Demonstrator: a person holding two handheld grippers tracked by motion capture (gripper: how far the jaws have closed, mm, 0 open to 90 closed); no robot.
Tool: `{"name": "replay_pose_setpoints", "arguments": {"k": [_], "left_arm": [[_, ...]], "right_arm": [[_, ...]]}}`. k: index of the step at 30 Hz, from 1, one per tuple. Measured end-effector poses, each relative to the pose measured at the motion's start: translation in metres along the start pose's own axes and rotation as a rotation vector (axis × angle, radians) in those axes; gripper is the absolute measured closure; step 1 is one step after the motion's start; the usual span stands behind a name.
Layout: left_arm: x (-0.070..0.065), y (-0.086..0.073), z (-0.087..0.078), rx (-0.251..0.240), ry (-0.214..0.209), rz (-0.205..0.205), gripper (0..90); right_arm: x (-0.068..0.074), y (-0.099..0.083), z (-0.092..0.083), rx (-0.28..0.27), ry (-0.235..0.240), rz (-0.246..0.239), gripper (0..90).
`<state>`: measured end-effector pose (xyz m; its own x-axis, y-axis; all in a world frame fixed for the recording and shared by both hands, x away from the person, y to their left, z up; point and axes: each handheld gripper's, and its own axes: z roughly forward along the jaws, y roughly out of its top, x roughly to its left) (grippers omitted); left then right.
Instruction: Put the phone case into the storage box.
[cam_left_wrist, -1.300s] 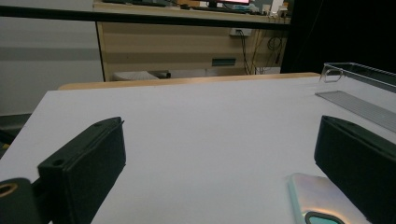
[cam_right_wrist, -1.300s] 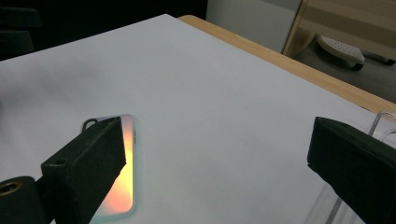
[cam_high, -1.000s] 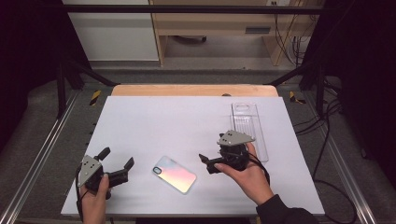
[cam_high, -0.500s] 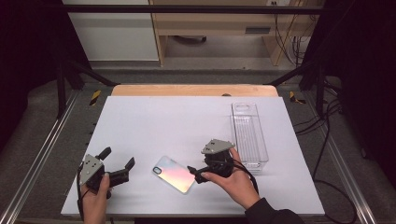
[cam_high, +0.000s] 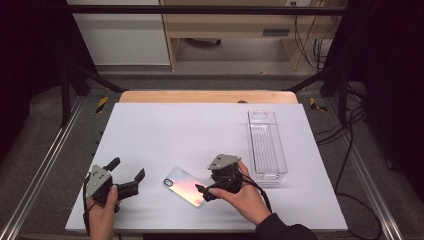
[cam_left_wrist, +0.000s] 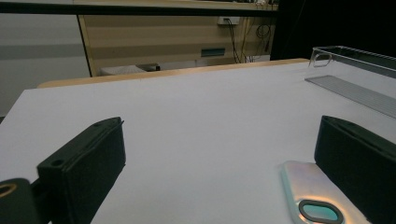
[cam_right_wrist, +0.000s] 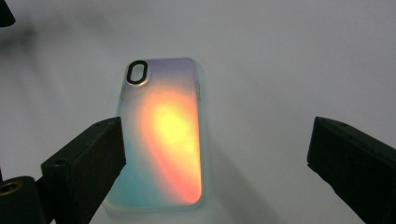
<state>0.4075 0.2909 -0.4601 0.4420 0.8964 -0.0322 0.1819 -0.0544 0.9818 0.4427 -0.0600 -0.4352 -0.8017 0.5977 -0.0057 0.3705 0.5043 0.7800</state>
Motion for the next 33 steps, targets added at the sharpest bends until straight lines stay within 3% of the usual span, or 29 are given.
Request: {"name": "replay_pose_setpoints", "arguments": {"k": [6, 11, 33], "left_arm": [[0.0, 0.0, 0.001, 0.002, -0.004, 0.0, 1.5], [-0.002, 0.001, 0.0, -0.005, -0.016, 0.024, 1.5], [-0.002, 0.0, 0.001, 0.001, -0.028, 0.017, 1.5]], "right_arm": [[0.001, -0.003, 0.004, 0.007, 0.01, 0.006, 4.9], [0.002, -0.008, 0.01, 0.033, 0.03, 0.005, 5.0], [0.011, -0.015, 0.03, 0.119, 0.065, -0.018, 5.5]]}}
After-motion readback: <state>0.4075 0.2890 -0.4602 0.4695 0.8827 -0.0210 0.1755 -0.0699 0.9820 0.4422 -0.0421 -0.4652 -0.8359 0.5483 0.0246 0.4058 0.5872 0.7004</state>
